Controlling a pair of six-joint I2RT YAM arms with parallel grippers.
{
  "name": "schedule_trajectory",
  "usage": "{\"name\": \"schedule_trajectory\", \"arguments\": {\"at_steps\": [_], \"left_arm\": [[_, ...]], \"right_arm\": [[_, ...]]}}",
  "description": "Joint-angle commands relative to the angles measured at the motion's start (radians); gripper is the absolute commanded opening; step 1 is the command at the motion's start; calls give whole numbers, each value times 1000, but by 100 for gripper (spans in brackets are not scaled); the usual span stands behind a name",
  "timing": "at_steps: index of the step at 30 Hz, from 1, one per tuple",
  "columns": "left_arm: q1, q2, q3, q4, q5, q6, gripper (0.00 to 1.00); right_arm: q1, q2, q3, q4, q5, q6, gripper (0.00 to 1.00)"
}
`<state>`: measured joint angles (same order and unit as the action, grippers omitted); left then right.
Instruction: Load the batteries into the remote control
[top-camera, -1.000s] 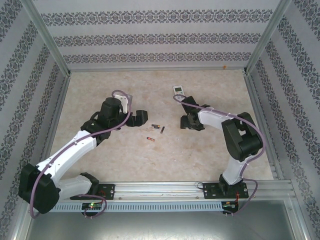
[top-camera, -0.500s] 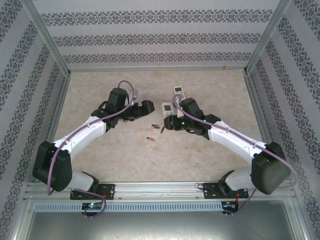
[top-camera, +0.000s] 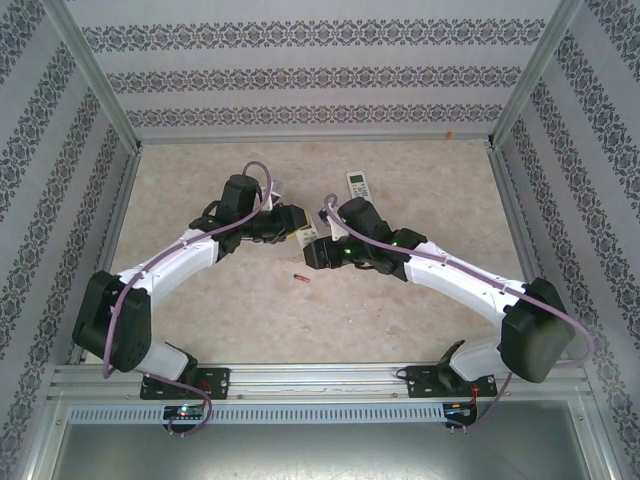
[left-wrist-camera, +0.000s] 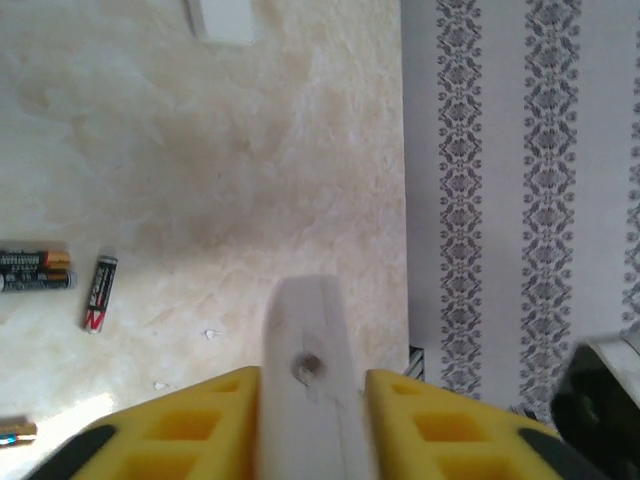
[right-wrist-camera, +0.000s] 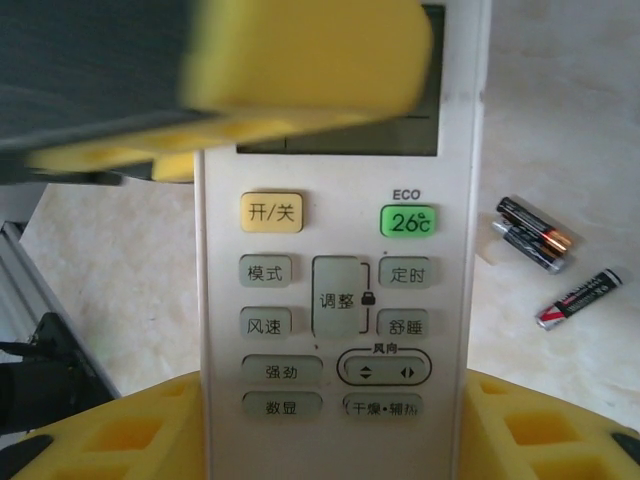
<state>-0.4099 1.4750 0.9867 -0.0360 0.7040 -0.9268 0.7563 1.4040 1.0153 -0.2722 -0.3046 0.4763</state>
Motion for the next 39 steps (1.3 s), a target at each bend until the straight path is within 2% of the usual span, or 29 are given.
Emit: {"name": "schedule_trajectory", "arguments": {"at_steps": [1, 3, 5, 6, 7, 9, 11, 13, 18, 21, 24, 25, 28, 30, 32, 34, 36, 39], "left_arm": [[5, 3, -6, 15, 23, -42, 19], [7, -13, 3, -10, -11, -69, 11], [13, -40, 9, -64, -90, -115, 2], [18, -55, 13, -113, -157, -141, 1], [21, -66, 20, -160, -198, -172, 1], [29, -82, 52, -279, -298, -224, 5], [34, -80, 89, -360, -325, -245, 6], [37, -74, 126, -448, -344, -273, 6], [47, -76, 148, -507, -337, -284, 5], [57, -87, 137, -492, -333, -296, 5], [69, -99, 127, -454, -316, -291, 8], [75, -109, 122, -420, -306, -270, 17], [118, -180, 127, -327, -318, -148, 69], [152, -262, 123, -265, -369, -59, 87], [174, -343, 109, -183, -378, 46, 99], [201, -395, 112, -117, -299, 139, 100], [225, -412, 108, -28, -156, 174, 100], [249, -383, 103, 107, 17, 89, 100]], "right_arm": [[16, 10, 46, 10, -8, -31, 46], [37, -15, 56, -7, 81, -56, 56], [86, -54, 39, 13, 260, -124, 66], [131, -69, 19, 54, 383, -184, 75], [172, -75, 0, 107, 505, -250, 77], [254, -65, -69, 294, 697, -479, 79], [296, -25, -116, 467, 792, -675, 79], [311, 35, -120, 571, 847, -817, 73], [307, 176, -24, 522, 861, -908, 48], [309, 193, -11, 527, 818, -884, 24], [311, 169, -7, 485, 738, -808, 14], [308, 155, -11, 469, 695, -768, 11], [254, 92, -16, 394, 518, -583, 7], [179, 46, 2, 329, 340, -422, 7], [116, 13, 70, 225, 196, -247, 6], [48, -10, 134, 182, 10, -66, 7], [-6, -29, 150, 262, -132, 124, 8], [-57, -43, 150, 430, -242, 357, 9]]}}
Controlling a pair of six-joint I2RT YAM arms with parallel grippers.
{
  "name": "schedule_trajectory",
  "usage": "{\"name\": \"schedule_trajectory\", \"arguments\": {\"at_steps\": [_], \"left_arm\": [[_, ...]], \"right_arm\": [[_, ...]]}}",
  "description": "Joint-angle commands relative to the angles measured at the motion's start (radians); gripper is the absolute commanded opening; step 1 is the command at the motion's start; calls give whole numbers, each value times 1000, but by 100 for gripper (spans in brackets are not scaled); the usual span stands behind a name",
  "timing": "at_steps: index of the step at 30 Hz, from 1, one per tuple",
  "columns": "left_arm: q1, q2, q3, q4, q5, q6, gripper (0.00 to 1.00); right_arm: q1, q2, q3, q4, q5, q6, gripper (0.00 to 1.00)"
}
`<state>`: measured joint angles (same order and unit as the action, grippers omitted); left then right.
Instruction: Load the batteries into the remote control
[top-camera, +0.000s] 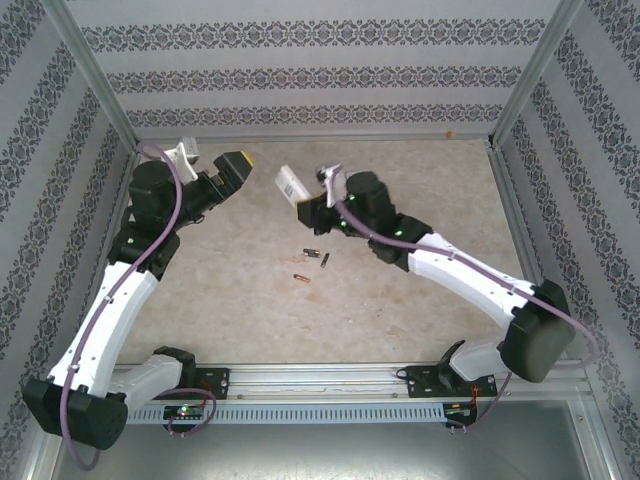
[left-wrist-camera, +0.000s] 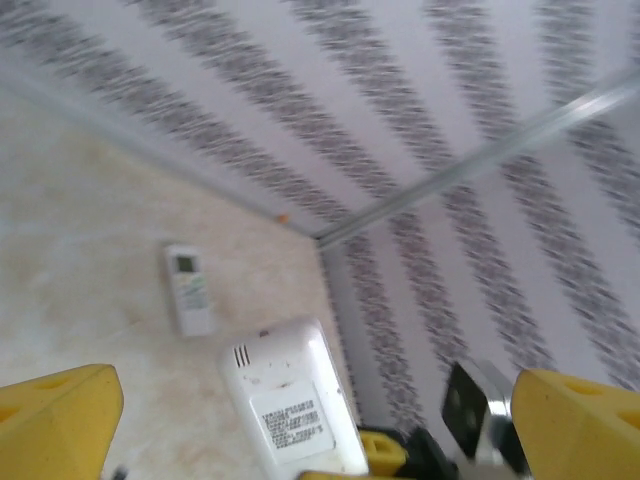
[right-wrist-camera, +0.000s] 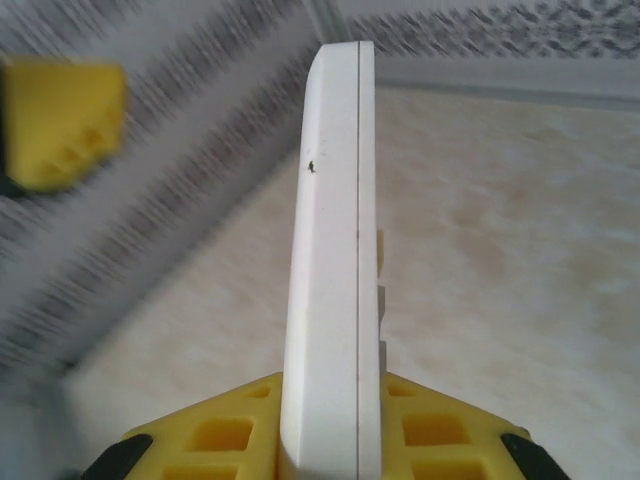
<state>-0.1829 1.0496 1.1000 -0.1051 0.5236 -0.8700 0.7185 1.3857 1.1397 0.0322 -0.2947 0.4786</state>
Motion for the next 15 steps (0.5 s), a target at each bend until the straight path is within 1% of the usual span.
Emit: {"name": "schedule_trajectory", "arguments": {"at_steps": [1, 3, 7, 9, 11, 12, 14, 15], "left_arm": [[28, 62, -11, 215, 236, -16, 100], [30, 97, -27, 327, 297, -118, 100], [30, 153, -103, 724, 385, -359, 100], [30, 171, -115, 838, 406, -432, 100], [28, 176, -123, 899, 417, -471, 89], [27, 174, -127, 908, 419, -481, 81], [26, 165, -138, 905, 413, -479, 61], [27, 159, -142, 897, 408, -473, 54]], "right_arm": [[-30, -21, 32, 174, -276, 414, 9], [-37, -13, 50, 243, -307, 491, 9], [-30, 31, 72, 393, -351, 639, 9], [-20, 61, 84, 444, -367, 684, 9], [-9, 82, 103, 446, -371, 690, 10], [-4, 89, 107, 450, -365, 693, 10], [4, 105, 113, 462, -360, 702, 10], [6, 113, 116, 463, -361, 708, 11]]}}
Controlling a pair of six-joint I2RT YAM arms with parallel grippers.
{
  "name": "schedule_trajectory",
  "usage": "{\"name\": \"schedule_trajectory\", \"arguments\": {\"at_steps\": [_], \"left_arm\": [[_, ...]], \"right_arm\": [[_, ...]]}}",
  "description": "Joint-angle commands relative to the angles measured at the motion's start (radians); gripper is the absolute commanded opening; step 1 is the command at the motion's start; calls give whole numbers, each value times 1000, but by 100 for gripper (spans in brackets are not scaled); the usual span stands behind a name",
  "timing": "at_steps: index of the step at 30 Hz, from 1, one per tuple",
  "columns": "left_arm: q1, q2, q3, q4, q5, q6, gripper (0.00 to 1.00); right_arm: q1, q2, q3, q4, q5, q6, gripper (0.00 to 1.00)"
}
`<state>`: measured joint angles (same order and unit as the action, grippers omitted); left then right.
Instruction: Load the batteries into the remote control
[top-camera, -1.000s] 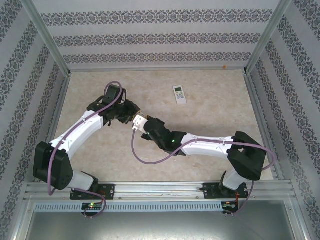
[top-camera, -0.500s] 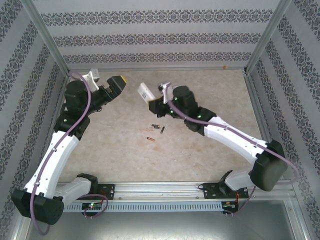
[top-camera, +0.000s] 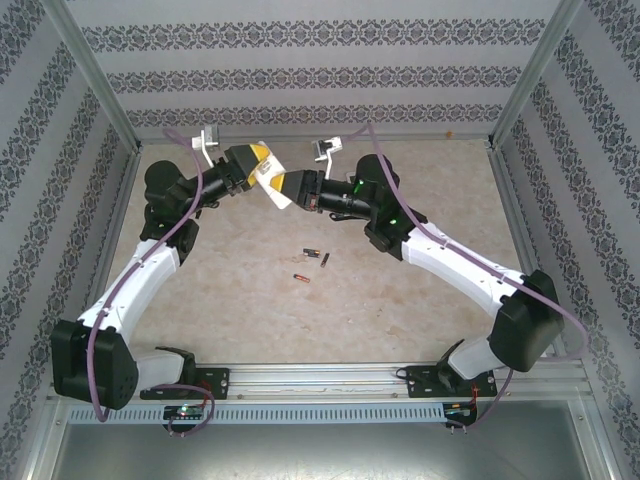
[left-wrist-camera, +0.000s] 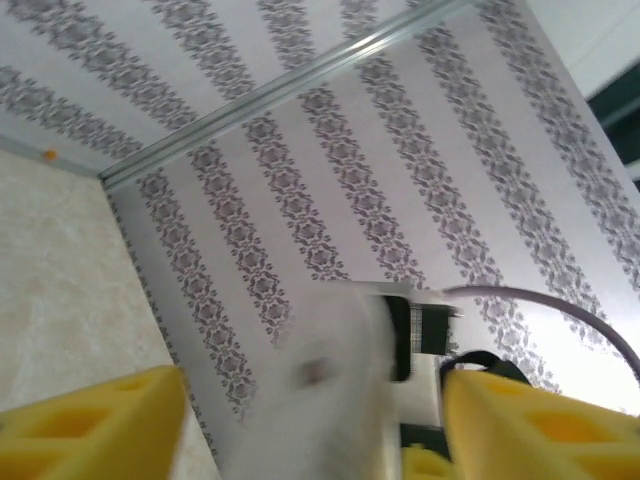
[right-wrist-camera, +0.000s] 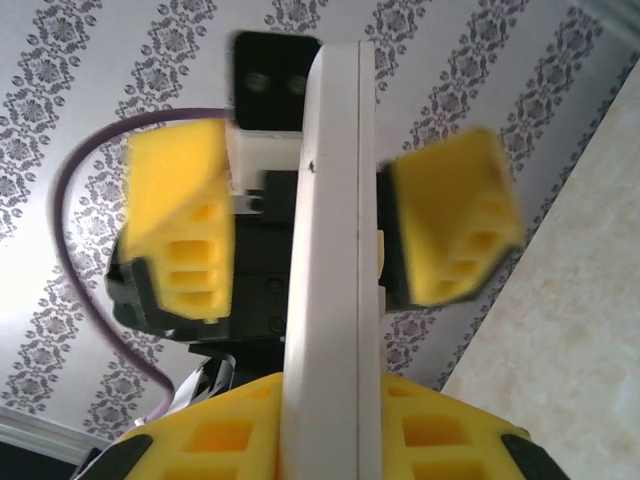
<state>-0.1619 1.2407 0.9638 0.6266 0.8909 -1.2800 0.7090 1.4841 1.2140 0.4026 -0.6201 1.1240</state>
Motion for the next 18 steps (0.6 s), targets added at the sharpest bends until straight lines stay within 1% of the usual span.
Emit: {"name": "schedule_trajectory", "arguments": {"at_steps": [1, 3, 4, 6, 7, 8, 10, 14, 16, 17, 18], "left_arm": [[5, -37, -10, 155, 36, -54, 45], [5, -44, -14, 142, 33, -34, 32], [6, -45, -18, 143, 32, -25, 27], [6, -48, -20, 146, 28, -3, 21], [5, -49, -14, 139, 31, 21, 19], [6, -54, -6, 122, 33, 60, 16], [6, -72, 13, 56, 21, 152, 12], [3, -133, 37, -138, -82, 348, 3], [1, -141, 46, -161, -91, 376, 0], [1, -141, 46, -159, -92, 374, 0], [1, -143, 44, -157, -97, 371, 0]], "right_arm": [[15, 23, 42, 97, -38, 71, 12], [15, 34, 38, 100, -38, 84, 17], [16, 35, 33, 97, -34, 85, 22], [15, 30, 16, 69, 4, 81, 34], [18, 20, -5, 55, 43, 82, 39], [24, 7, -33, 47, 88, 87, 42], [33, -12, -82, 42, 152, 92, 43], [50, -29, -144, 22, 210, 88, 42], [52, -27, -165, 33, 214, 85, 32], [54, -28, -171, 29, 214, 82, 29], [54, -28, -179, 28, 214, 78, 29]]}}
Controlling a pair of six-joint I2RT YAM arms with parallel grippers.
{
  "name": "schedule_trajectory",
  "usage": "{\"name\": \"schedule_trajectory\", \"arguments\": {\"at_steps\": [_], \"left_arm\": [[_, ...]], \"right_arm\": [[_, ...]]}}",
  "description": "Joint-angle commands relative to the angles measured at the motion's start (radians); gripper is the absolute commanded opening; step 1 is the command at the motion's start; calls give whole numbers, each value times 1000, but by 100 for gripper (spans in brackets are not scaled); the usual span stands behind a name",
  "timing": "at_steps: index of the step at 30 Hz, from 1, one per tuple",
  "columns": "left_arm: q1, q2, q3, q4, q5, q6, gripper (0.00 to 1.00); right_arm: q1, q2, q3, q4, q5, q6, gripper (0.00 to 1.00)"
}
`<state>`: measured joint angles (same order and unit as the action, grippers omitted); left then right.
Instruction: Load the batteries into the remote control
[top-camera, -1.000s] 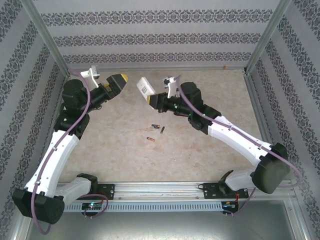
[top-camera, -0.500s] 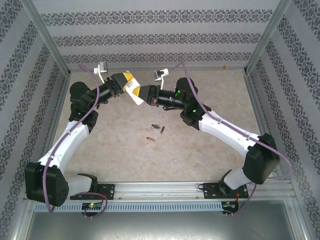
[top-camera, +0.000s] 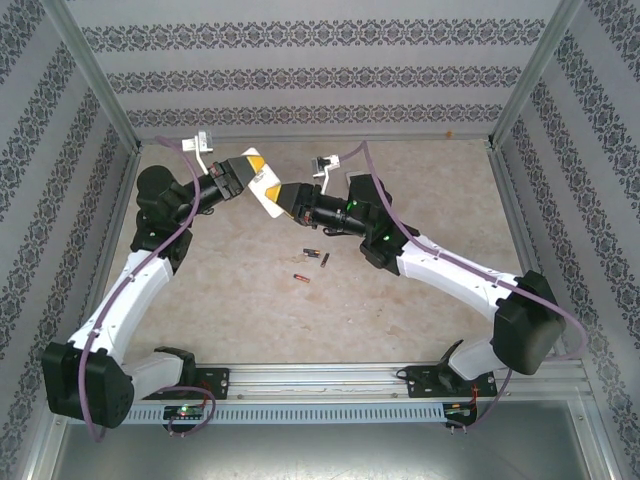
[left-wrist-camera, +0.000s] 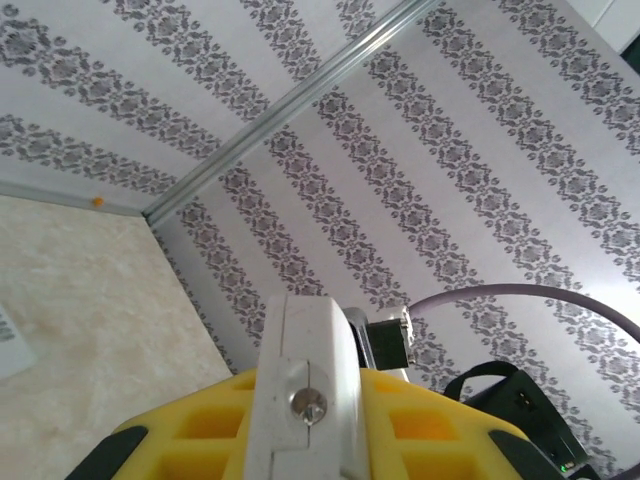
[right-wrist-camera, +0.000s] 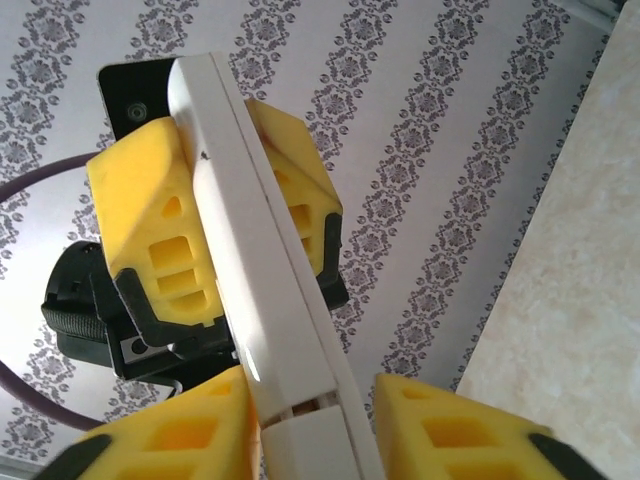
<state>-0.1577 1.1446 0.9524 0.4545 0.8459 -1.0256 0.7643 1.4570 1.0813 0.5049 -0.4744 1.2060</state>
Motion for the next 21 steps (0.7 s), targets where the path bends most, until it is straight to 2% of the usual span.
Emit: {"name": "schedule_trajectory", "arguments": {"at_steps": [1, 4, 7, 8, 10, 12, 14, 17, 19, 21], "left_arm": [[-3, -49, 54, 14, -59, 115, 0], [-3, -46, 57, 19, -58, 97, 0], [-3, -45, 47, 54, -63, 61, 0], [-3, -43, 39, 79, -62, 39, 0], [-3, -34, 24, 130, -61, -3, 0], [-3, -26, 19, 156, -59, -25, 0], [-4, -24, 20, 143, -68, -17, 0], [-3, -29, 22, 106, -97, 4, 0], [-3, -30, 23, 91, -118, 7, 0], [-4, -23, 22, 95, -125, -6, 0]], "right_arm": [[-3, -3, -56, -78, 71, -13, 29], [-6, -13, -95, -85, 92, -23, 31], [-16, -23, -129, -78, 83, -21, 42], [-17, -24, -135, -69, 78, -20, 42], [-18, -24, -137, -59, 70, -26, 31], [-19, -21, -128, -63, 63, -30, 26], [-19, -17, -123, -65, 56, -30, 26], [-20, -23, -131, -66, 58, -25, 43], [-20, -27, -143, -63, 58, -24, 42], [-21, -29, -154, -54, 56, -19, 33]]}}
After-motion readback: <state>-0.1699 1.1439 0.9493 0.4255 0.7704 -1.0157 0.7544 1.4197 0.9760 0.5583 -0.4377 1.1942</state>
